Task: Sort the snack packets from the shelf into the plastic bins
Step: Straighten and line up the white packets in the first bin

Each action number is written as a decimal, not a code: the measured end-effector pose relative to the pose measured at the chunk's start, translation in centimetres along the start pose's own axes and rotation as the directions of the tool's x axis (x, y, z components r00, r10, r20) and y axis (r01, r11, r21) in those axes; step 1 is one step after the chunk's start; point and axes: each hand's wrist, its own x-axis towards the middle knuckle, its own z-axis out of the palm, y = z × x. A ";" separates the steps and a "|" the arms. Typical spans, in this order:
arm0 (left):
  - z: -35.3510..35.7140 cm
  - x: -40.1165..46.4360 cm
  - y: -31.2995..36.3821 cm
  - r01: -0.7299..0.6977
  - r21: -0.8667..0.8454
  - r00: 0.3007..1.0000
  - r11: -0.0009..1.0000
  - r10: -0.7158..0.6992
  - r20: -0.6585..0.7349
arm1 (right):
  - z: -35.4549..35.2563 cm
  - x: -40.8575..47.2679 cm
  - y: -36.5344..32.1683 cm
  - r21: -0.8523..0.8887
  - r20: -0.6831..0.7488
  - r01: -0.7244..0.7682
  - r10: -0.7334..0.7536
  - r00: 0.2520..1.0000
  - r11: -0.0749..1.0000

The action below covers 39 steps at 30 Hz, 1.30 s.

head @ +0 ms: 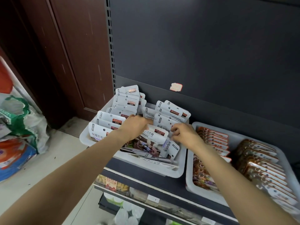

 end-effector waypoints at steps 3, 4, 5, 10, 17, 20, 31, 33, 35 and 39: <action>0.0 -0.5 -0.5 -0.008 -0.080 1.000 0.997 0.009 0.006 | 1.0 -0.3 0.1 -0.151 -0.041 -0.013 0.007 0.999 0.989; 0.0 -0.7 -0.7 -0.009 -0.090 1.000 0.996 0.011 0.019 | 1.2 -0.3 -0.1 -0.199 -0.033 -0.002 -0.005 0.999 0.980; 0.0 -0.9 -0.9 -0.010 -0.094 0.999 0.996 0.013 0.033 | 1.3 -0.3 -0.4 -0.247 -0.018 0.013 -0.018 1.000 0.969; -0.1 -0.9 -1.2 0.013 -0.234 1.000 0.972 -0.018 -0.019 | -0.4 0.1 -1.5 -0.141 -0.131 0.101 -0.120 0.984 0.985; -0.6 0.0 -0.6 0.098 -0.361 0.994 0.927 -0.110 -0.012 | -1.6 0.0 -4.6 0.277 -0.205 0.215 -0.161 0.965 0.937; -0.2 -0.3 -0.4 0.115 -0.387 0.990 0.915 -0.140 -0.037 | -1.6 -0.9 -3.2 0.232 -0.206 0.127 -0.078 0.975 0.964; -0.6 -1.4 -0.1 0.048 -0.419 0.983 0.907 -0.117 -0.141 | -2.2 0.5 -4.8 -0.372 -0.096 0.249 -0.304 0.948 0.894; -0.6 -1.6 0.0 0.010 -0.398 0.988 0.917 -0.071 -0.139 | -1.7 0.5 -4.7 -0.315 -0.061 0.296 -0.330 0.942 0.902; -0.3 -1.7 0.2 -0.031 -0.342 0.995 0.939 -0.005 -0.103 | -2.0 0.0 -4.0 -0.151 -0.146 0.292 -0.313 0.939 0.945; -0.4 -1.9 0.3 -0.035 -0.149 0.997 0.988 0.025 -0.073 | -2.3 -1.0 -0.7 -0.051 -0.207 0.224 -0.230 0.951 0.973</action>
